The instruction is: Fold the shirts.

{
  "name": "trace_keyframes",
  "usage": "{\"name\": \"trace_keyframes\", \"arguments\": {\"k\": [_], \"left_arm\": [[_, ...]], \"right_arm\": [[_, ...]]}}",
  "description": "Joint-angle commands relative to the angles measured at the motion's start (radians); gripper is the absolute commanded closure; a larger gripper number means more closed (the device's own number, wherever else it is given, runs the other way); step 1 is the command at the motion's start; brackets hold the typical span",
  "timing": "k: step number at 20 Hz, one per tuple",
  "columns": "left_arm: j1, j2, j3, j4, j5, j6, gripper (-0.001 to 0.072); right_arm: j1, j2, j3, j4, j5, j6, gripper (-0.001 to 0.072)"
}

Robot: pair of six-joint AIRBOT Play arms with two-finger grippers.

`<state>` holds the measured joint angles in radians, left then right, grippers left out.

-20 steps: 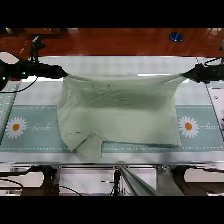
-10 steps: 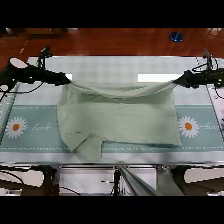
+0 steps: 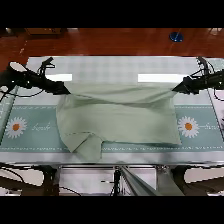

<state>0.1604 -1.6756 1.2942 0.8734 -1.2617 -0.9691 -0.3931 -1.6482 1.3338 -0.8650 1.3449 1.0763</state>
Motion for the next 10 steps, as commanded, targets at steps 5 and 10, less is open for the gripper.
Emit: {"name": "trace_keyframes", "arguments": {"k": [5,10], "left_arm": [[-0.005,-0.023,-0.003,0.021,-0.003,-0.016,0.0685],[-0.005,-0.023,-0.003,0.015,-0.007,-0.021,0.0684]], "right_arm": [[0.015,-0.014,-0.002,-0.164,-0.048,0.090,0.0685],[0.015,-0.039,-0.002,-0.196,-0.084,0.154,0.0685]]}}
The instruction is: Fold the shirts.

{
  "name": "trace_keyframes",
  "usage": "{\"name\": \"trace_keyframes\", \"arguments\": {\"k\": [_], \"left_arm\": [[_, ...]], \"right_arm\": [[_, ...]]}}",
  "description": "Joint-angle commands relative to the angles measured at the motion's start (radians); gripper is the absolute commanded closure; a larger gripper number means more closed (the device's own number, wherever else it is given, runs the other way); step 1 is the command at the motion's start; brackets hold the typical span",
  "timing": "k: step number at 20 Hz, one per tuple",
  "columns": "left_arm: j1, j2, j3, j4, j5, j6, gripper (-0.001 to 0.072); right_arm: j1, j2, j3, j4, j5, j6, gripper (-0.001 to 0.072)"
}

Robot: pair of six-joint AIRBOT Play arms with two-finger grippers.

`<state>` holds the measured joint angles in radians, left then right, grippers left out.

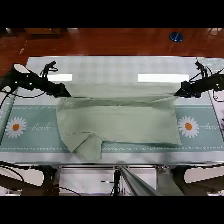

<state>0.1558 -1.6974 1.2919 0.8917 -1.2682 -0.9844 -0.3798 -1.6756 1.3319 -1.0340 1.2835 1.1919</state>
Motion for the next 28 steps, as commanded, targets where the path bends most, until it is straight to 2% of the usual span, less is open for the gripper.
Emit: {"name": "trace_keyframes", "arguments": {"k": [1,6,10,12,14,15,16,18,20,21,25,28], "left_arm": [[-0.001,-0.001,0.000,-0.010,-0.001,-0.008,0.0684],[-0.005,-0.004,-0.001,-0.035,0.000,-0.026,0.0683],[-0.009,-0.046,0.000,-0.039,-0.027,-0.080,0.0670],[-0.007,-0.058,0.003,-0.044,-0.072,-0.080,0.0490],[0.037,-0.045,0.052,-0.042,-0.152,-0.088,0.0450],[0.080,-0.032,0.095,-0.042,-0.208,-0.098,0.0419],[0.138,-0.013,0.142,-0.039,-0.268,-0.116,0.0418],[0.262,0.046,0.174,-0.031,-0.372,-0.153,0.0288],[0.373,0.118,0.119,-0.030,-0.436,-0.154,0.0284],[0.422,0.165,0.052,-0.031,-0.426,-0.153,0.0283],[0.560,0.323,-0.305,-0.032,-0.374,-0.105,0.0283],[0.586,0.378,-0.536,-0.031,-0.372,-0.037,0.0283]], "right_arm": [[0.002,-0.017,0.000,-0.016,-0.021,0.047,0.0685],[0.002,-0.037,0.000,0.001,-0.012,0.061,0.0684],[0.002,-0.038,0.000,0.052,-0.004,0.065,0.0675],[0.000,-0.035,0.005,0.105,0.022,0.056,0.0568],[-0.019,-0.023,0.063,0.132,0.121,0.029,0.0508],[-0.039,-0.010,0.109,0.130,0.189,0.004,0.0412],[-0.065,0.008,0.163,0.101,0.266,-0.003,0.0368],[-0.129,0.071,0.195,0.017,0.290,0.008,0.0260],[-0.174,0.125,0.182,-0.174,0.319,0.037,0.0260],[-0.196,0.148,0.148,-0.210,0.329,0.049,0.0261],[-0.272,0.237,-0.090,-0.118,0.323,-0.007,0.0293],[-0.299,0.282,-0.251,-0.099,0.262,-0.040,0.0293]]}}
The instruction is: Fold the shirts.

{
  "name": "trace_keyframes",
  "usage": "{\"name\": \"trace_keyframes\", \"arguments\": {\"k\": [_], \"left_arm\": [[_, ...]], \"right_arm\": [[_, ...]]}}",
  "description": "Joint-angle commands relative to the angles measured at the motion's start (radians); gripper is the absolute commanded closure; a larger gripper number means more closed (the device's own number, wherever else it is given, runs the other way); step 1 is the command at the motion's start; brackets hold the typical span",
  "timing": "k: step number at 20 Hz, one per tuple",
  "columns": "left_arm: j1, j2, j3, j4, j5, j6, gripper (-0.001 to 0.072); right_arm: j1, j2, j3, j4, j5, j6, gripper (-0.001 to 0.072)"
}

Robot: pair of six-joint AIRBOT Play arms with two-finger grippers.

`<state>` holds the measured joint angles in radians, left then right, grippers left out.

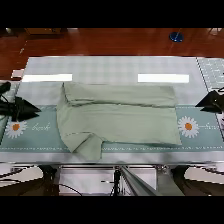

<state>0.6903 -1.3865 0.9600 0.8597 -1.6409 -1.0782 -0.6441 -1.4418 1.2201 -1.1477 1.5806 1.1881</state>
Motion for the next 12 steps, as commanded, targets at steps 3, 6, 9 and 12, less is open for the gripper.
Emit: {"name": "trace_keyframes", "arguments": {"k": [3,6,9,12], "left_arm": [[0.050,0.107,-0.373,0.004,0.054,0.110,0.0283],[0.049,0.118,-0.439,0.032,0.079,0.107,0.0283],[0.005,0.118,-0.450,0.114,0.095,0.059,0.0283],[-0.092,0.118,-0.450,0.190,0.123,0.024,0.0254]], "right_arm": [[-0.039,0.057,-0.217,0.038,-0.066,-0.051,0.0293],[-0.039,0.057,-0.232,0.048,-0.067,-0.058,0.0294],[-0.039,0.057,-0.232,0.047,-0.064,-0.058,0.0293],[-0.039,0.064,-0.233,0.047,-0.069,-0.058,0.0294]]}}
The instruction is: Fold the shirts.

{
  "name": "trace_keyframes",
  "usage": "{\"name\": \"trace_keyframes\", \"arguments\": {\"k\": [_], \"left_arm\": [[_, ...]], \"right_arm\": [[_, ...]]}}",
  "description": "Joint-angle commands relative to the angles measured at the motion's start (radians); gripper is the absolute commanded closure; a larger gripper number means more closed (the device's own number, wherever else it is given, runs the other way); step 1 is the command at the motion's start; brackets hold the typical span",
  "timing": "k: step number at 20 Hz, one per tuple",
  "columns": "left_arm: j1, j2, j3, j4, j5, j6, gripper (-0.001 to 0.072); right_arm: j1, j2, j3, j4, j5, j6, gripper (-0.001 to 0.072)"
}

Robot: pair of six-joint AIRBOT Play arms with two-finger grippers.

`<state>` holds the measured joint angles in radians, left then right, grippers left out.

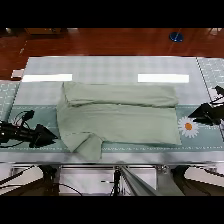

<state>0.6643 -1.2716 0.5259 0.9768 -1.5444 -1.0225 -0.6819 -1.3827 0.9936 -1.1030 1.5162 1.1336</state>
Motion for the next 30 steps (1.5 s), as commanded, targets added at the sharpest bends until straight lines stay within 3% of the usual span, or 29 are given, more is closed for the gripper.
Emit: {"name": "trace_keyframes", "arguments": {"k": [1,7,8,10,11,12,17,19,23,30], "left_arm": [[-0.097,0.003,-0.016,0.065,0.056,-0.053,0.0194],[-0.273,-0.001,-0.016,-0.102,0.267,-0.073,0.0194],[-0.295,-0.008,-0.015,-0.148,0.286,-0.070,0.0277],[-0.325,-0.025,-0.016,-0.192,0.271,-0.028,0.0546],[-0.328,-0.032,-0.016,-0.190,0.256,-0.020,0.0594],[-0.325,-0.037,-0.016,-0.182,0.237,-0.017,0.0687],[-0.280,-0.037,-0.016,-0.089,0.204,-0.011,0.0684],[-0.247,-0.037,-0.016,-0.082,0.204,-0.010,0.0684],[-0.196,-0.037,-0.016,-0.075,0.205,0.009,0.0683],[-0.182,-0.037,-0.016,-0.076,0.204,0.020,0.0683]], "right_arm": [[-0.001,0.009,-0.007,0.002,-0.004,-0.003,0.0294],[-0.001,0.046,-0.009,0.002,-0.020,-0.003,0.0307],[-0.001,0.053,-0.009,0.002,-0.020,-0.002,0.0308],[-0.001,0.064,-0.009,0.000,-0.017,-0.002,0.0308],[-0.003,0.069,-0.009,-0.004,-0.016,-0.001,0.0307],[-0.003,0.071,-0.009,-0.023,-0.012,0.006,0.0307],[-0.033,0.071,-0.057,-0.051,0.027,0.021,0.0298],[-0.093,0.071,-0.129,0.007,0.043,-0.016,0.0233],[-0.210,0.071,-0.252,0.015,0.020,-0.054,0.0233],[-0.206,0.071,-0.375,0.028,-0.077,-0.072,0.0234]]}}
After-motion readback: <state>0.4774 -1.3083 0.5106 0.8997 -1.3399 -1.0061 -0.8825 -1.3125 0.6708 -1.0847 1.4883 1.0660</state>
